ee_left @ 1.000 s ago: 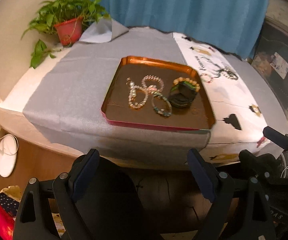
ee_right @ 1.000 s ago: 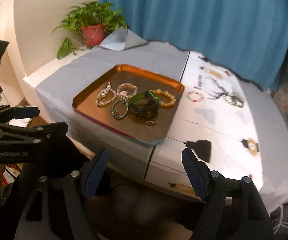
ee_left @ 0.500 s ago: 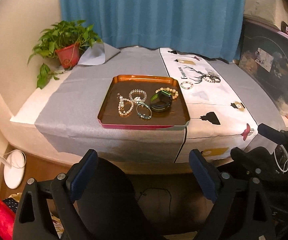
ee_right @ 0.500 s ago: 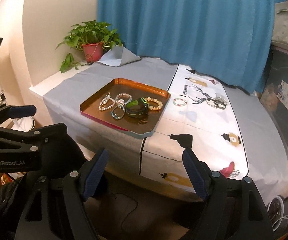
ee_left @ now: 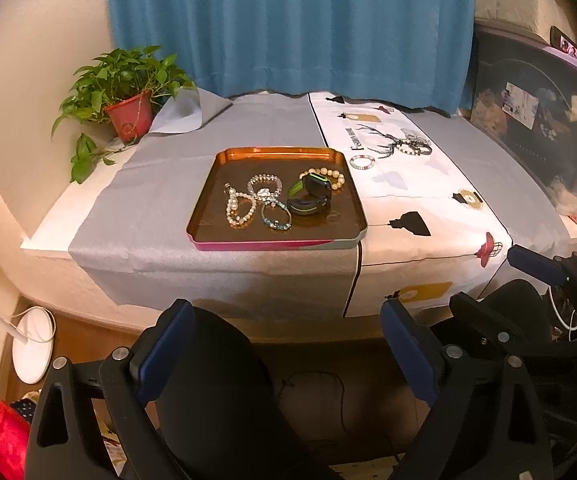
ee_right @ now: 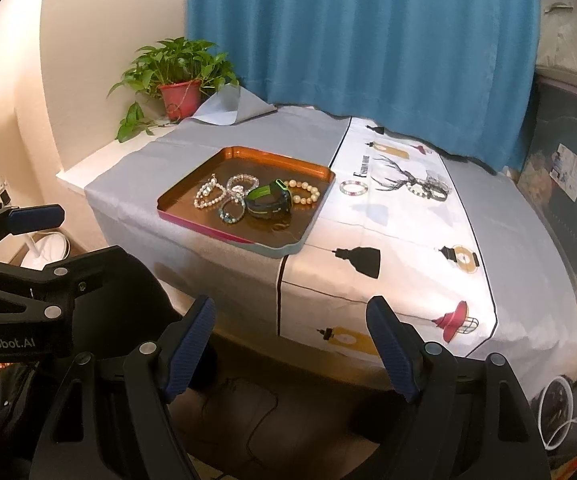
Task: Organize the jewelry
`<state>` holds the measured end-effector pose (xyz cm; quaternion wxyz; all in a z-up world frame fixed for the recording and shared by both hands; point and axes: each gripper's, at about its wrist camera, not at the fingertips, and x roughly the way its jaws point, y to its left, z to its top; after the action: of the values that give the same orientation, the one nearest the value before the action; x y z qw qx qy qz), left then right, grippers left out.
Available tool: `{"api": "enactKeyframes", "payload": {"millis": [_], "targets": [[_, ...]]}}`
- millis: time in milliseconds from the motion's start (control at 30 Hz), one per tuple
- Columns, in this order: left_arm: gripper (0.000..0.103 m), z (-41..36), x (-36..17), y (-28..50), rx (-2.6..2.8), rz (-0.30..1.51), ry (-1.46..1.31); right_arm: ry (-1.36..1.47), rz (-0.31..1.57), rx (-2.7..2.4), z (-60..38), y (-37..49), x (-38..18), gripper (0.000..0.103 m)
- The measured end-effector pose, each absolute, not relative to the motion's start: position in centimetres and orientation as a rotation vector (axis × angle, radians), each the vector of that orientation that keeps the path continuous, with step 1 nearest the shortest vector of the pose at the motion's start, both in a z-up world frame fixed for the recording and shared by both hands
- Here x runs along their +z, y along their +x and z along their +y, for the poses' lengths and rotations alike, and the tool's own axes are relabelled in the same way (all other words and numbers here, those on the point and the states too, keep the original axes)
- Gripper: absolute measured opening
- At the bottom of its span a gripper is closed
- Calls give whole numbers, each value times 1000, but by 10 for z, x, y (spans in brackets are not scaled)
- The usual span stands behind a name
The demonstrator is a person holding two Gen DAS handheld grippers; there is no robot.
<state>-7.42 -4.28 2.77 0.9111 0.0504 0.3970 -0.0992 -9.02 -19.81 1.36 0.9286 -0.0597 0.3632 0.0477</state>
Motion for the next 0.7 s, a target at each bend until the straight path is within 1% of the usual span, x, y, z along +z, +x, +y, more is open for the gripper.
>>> {"api": "enactKeyframes", "payload": {"millis": [700], "targets": [[93, -57, 14, -55, -224, 861, 139, -82, 802, 61, -218, -76, -5, 79]]}}
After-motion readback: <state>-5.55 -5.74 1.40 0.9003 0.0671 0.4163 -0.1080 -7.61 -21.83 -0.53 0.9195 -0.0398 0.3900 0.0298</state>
